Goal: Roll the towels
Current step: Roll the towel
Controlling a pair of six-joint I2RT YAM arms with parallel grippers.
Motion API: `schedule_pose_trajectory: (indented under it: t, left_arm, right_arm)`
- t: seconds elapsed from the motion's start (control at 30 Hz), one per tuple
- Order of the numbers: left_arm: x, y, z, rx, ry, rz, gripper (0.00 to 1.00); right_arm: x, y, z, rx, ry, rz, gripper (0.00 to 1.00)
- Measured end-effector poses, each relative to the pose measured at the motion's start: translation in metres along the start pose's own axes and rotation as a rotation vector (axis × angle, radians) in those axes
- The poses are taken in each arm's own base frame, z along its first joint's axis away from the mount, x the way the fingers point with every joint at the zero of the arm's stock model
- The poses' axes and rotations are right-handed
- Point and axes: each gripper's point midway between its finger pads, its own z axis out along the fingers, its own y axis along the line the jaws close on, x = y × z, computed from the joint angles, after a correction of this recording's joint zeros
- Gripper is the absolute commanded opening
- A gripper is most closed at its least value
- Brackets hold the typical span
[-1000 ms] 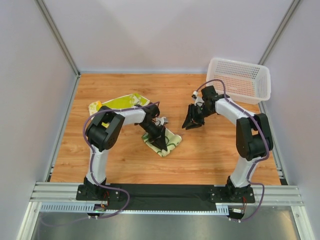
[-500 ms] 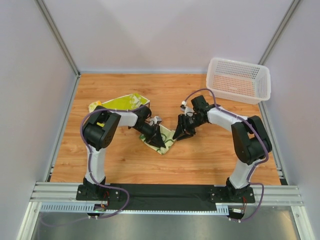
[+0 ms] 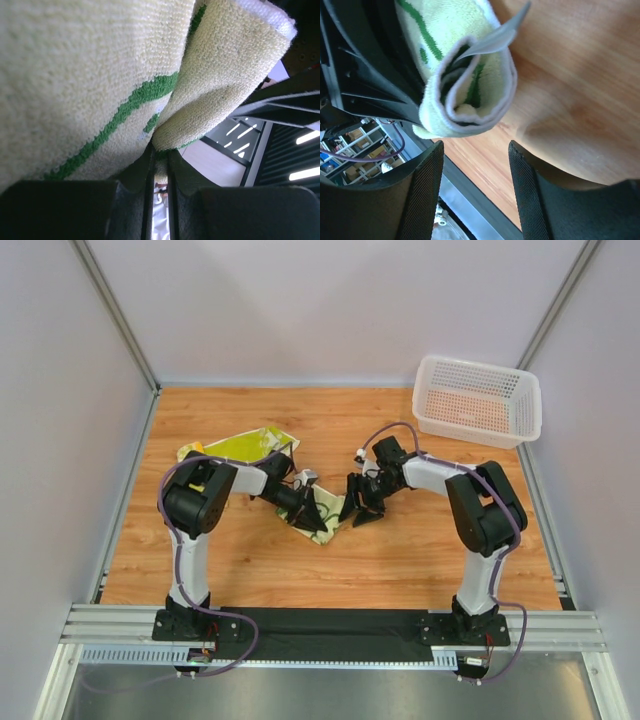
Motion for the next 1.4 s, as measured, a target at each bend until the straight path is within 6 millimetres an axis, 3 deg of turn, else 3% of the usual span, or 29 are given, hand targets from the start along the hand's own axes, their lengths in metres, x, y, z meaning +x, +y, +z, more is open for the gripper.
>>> schedule_pose_trajectory:
  t: [0.17, 0.37, 0.7, 0.87, 1.0, 1.23, 1.37, 1.4]
  left_arm:
    - [-0.005, 0.001, -0.005, 0.041, -0.001, 0.021, 0.06]
    - [-0.006, 0.001, -0.008, 0.067, 0.012, 0.039, 0.06]
    - [-0.006, 0.000, -0.013, 0.118, 0.034, 0.051, 0.06]
    - [-0.006, -0.002, -0.016, 0.145, 0.044, 0.052, 0.06]
    - [-0.008, -0.003, -0.017, 0.156, 0.046, 0.051, 0.06]
    - [-0.011, -0.005, -0.019, 0.164, 0.046, 0.049, 0.06]
    - [-0.011, -0.005, -0.019, 0.165, 0.047, 0.049, 0.08]
    - [-0.011, -0.005, -0.019, 0.164, 0.047, 0.047, 0.13]
  right_arm:
    - [-0.006, -0.007, 0.008, 0.008, -0.010, 0.006, 0.58]
    - [-0.020, -0.002, 0.013, -0.024, -0.054, -0.002, 0.61]
    - [-0.032, 0.011, 0.027, -0.136, -0.054, 0.012, 0.54]
    - [-0.036, 0.018, 0.030, -0.179, -0.057, -0.003, 0.64]
    - [-0.040, 0.024, 0.031, -0.203, -0.078, -0.029, 0.64]
    - [-0.045, 0.023, 0.035, -0.216, -0.090, -0.037, 0.52]
    - [-0.044, 0.021, 0.038, -0.212, -0.088, -0.031, 0.39]
    - [-0.043, 0.019, 0.039, -0.208, -0.088, -0.028, 0.33]
